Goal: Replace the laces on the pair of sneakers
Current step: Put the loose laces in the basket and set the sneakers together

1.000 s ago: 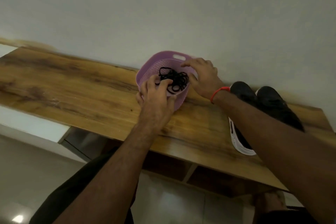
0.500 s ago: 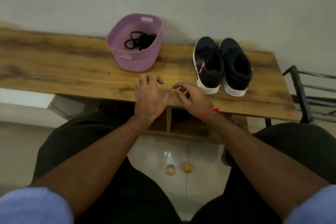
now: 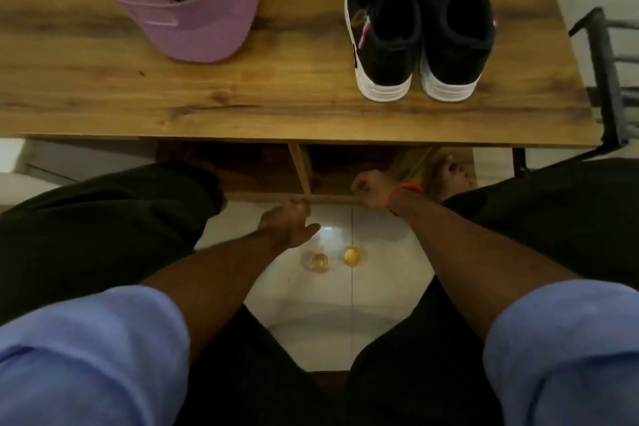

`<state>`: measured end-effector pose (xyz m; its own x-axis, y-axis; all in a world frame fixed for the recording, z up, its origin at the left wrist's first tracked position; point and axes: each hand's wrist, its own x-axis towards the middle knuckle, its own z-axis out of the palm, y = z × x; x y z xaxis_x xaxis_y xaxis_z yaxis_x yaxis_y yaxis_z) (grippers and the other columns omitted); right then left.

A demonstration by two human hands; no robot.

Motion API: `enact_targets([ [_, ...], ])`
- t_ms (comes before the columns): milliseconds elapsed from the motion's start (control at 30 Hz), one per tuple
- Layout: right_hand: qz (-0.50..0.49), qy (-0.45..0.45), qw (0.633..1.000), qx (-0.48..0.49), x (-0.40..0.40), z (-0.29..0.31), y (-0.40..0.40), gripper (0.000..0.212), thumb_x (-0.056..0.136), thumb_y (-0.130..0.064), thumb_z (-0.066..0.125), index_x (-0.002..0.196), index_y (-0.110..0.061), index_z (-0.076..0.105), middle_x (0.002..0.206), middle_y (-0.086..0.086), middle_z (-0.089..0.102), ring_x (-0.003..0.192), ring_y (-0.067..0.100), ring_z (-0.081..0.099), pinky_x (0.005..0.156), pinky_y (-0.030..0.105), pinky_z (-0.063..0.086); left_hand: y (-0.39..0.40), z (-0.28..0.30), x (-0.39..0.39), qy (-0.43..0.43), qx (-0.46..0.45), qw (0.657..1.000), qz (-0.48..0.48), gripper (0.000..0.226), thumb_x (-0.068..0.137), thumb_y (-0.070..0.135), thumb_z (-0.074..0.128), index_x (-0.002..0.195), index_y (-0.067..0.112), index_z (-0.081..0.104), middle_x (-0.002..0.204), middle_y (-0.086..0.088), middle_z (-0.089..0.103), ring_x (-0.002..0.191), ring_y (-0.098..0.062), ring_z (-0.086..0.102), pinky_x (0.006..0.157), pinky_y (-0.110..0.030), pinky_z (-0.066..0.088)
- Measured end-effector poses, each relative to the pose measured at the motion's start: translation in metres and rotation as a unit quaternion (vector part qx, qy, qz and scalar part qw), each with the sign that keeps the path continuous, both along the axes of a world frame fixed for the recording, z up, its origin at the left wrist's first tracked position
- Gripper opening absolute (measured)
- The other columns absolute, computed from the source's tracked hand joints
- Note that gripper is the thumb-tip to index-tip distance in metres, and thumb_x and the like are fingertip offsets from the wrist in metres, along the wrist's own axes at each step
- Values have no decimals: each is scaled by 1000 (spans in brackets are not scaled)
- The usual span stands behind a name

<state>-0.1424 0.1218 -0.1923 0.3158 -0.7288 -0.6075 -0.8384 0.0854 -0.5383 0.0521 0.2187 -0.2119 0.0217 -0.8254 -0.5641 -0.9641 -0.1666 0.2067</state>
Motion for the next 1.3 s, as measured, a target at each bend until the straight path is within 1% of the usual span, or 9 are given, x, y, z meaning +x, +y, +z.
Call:
enact_targets([
  [167,-9,27,999,36,-2,-52,19,27,95,-10,56,119,-16,67,131,9,60,121,29,56,106,38,44,11,-73,-22,18,63,998,2,71,89,57,67,142,19,38,138,-10,49,114,-32,60,83,-39,49],
  [400,-48,43,991,114,-9,-99,54,49,85,7,57,123,-24,61,134,7,50,122,30,53,98,41,52,33,-147,-49,10,112,991,70,83,82,54,76,143,21,30,140,-10,37,119,-37,53,86,-43,52],
  [567,-48,77,986,142,-17,-125,68,52,85,6,62,129,-21,58,138,9,47,128,33,47,105,47,46,45,-181,-62,3,126,989,73,87,82,50,78,145,25,24,144,-11,28,122,-37,48,84,-42,54],
  [700,-57,77,985,146,-19,-138,75,50,87,5,59,132,-19,57,138,11,47,128,33,47,107,48,44,52,-197,-63,-15,147,988,47,86,85,40,78,148,28,21,147,-13,22,121,-37,45,84,-40,57],
  [800,-60,77,984,147,-21,-141,78,52,87,8,55,132,-18,57,138,12,47,128,33,46,108,48,43,58,-207,-65,-36,154,987,18,81,92,24,71,153,23,17,156,-17,17,130,-39,42,92,-42,57],
  [900,-67,74,984,149,-24,-141,80,53,87,10,54,132,-17,57,137,12,48,128,33,47,106,47,45,62,-212,-66,-44,146,988,-3,75,97,13,62,155,19,15,158,-22,17,135,-42,41,96,-44,56],
  [967,-79,66,983,154,-24,-140,80,55,86,12,55,132,-18,57,138,11,49,130,32,47,107,45,44,64,-208,-63,-13,133,991,2,70,98,19,61,152,20,18,155,-21,21,132,-38,45,93,-42,57],
  [1133,-97,36,982,156,-10,-121,73,55,86,12,54,131,-18,58,138,9,53,128,29,50,102,34,45,43,-165,-43,96,28,995,12,60,90,32,71,136,28,33,132,-7,35,110,-25,54,70,-27,50],
  [1300,-90,-32,979,181,-1,-74,59,48,87,13,55,124,-17,62,129,7,60,109,20,57,89,26,49,21,-100,-8,137,2,990,-40,61,85,40,74,133,30,38,139,2,37,111,-20,56,72,-24,45],
])
